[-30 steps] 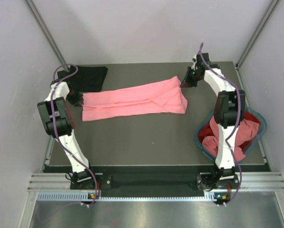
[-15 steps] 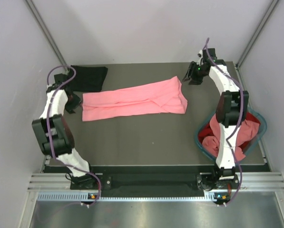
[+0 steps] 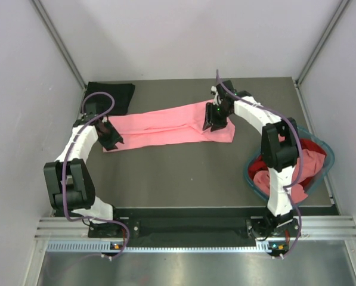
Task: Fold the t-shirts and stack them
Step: Fold the tshirt
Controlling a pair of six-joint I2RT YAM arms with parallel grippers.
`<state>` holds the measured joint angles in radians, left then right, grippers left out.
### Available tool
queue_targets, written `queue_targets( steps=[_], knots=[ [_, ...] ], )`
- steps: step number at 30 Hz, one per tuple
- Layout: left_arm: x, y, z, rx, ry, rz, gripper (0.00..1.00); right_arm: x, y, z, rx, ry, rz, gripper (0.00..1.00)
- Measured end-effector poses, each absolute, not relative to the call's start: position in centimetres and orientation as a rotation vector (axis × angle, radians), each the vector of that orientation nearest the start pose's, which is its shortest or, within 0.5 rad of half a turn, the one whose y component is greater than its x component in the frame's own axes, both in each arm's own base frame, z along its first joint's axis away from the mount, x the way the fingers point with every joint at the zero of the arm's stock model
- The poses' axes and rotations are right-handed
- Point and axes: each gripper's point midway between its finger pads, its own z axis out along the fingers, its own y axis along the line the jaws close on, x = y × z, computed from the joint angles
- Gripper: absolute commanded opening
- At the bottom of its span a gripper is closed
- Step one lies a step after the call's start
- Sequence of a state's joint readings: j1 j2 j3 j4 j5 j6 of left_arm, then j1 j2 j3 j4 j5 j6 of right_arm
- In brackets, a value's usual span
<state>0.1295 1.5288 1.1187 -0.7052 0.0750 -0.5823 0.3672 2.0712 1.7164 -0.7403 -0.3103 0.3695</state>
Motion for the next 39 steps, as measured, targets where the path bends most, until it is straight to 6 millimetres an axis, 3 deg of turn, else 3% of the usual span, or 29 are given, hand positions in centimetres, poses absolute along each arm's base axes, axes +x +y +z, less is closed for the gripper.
queue_targets(
  steps=[3,8,17,21,26,29,35,39],
  knots=[
    [33.7,-0.4,9.9,-0.878,2.563,-0.280,0.41,40.9,23.7,8.1,-0.114,2.752,0.636,0.44],
    [33.8,-0.9,9.9,-0.859,2.574,-0.302,0.37,41.8,24.7,7.5,-0.129,2.714,0.645,0.41],
    [33.9,-1.4,9.8,-0.843,2.589,-0.332,0.31,42.4,24.9,3.8,-0.124,2.767,0.617,0.38],
    [34.4,-1.5,10.2,-0.832,2.581,-0.344,0.30,43.1,25.0,3.8,-0.131,2.752,0.604,0.18],
    [34.3,-1.6,9.9,-0.829,2.596,-0.344,0.30,44.3,25.5,4.5,-0.136,2.712,0.610,0.14],
    [34.3,-1.6,9.9,-0.825,2.597,-0.343,0.30,45.5,25.9,5.1,-0.139,2.679,0.617,0.07],
    [34.2,-1.6,9.9,-0.821,2.601,-0.347,0.29,48.6,27.2,5.6,-0.145,2.591,0.643,0.07],
    [34.0,-1.7,9.9,-0.822,2.608,-0.351,0.29,52.5,29.3,6.4,-0.141,2.483,0.704,0.10]
  ],
)
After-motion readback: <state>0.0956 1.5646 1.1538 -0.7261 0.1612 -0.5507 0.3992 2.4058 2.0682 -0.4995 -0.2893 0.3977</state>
